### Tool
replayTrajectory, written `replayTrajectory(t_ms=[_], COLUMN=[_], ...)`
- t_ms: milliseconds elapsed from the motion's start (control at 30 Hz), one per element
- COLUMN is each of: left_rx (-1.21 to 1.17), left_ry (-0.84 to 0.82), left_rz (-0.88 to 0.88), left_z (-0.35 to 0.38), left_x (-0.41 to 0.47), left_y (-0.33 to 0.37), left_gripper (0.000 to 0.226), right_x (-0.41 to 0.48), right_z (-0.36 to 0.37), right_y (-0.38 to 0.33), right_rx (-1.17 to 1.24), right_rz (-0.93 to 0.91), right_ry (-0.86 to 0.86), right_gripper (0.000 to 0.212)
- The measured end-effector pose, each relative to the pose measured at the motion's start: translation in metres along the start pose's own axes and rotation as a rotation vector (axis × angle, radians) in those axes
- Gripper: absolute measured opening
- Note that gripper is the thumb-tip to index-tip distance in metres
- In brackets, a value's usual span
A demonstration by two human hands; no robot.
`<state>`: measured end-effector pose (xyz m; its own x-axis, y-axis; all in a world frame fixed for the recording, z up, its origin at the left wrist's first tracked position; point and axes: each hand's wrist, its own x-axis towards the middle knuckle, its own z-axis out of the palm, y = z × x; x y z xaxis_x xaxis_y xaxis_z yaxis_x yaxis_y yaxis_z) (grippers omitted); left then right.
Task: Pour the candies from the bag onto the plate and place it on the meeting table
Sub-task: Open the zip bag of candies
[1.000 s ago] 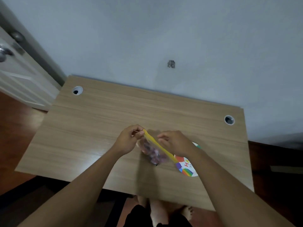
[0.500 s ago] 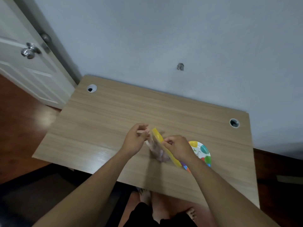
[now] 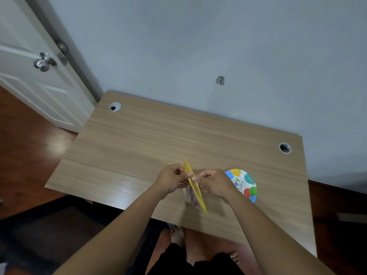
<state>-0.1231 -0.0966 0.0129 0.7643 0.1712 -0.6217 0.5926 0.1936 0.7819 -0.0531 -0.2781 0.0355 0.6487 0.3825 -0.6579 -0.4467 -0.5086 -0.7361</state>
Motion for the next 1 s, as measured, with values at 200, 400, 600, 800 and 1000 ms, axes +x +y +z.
replayTrajectory(t_ms=[200,400,600,800,1000], left_rx=[0.021,-0.004,-0.033,-0.177,-0.062], left_ry=[0.008,0.066,0.129,0.196,0.179], left_rz=[0.013,0.024,0.009,-0.053,-0.046], left_z=[-0.001,0.006,0.008,-0.001,-0.013], left_x=[0.000,0.001,0.002,-0.005,-0.006], left_y=[-0.006,-0.011,-0.016,-0.011,-0.005], left_gripper=[0.014,0.012,0.015,0.025,0.020], right_x=[-0.001,0.001,0.001,0.004,-0.007], right_z=[0.000,0.009,0.022,0.016,0.013], right_y=[0.004,0.006,0.001,0.006,0.000], right_rx=[-0.025,-0.135,-0.398,-0.306,-0.417], right_rz=[0.015,-0.018,-0.075,-0.035,-0.183], right_ry=[0.006,0.107,0.250,0.334,0.349], right_gripper=[0.015,0.013,0.012,0.032,0.010])
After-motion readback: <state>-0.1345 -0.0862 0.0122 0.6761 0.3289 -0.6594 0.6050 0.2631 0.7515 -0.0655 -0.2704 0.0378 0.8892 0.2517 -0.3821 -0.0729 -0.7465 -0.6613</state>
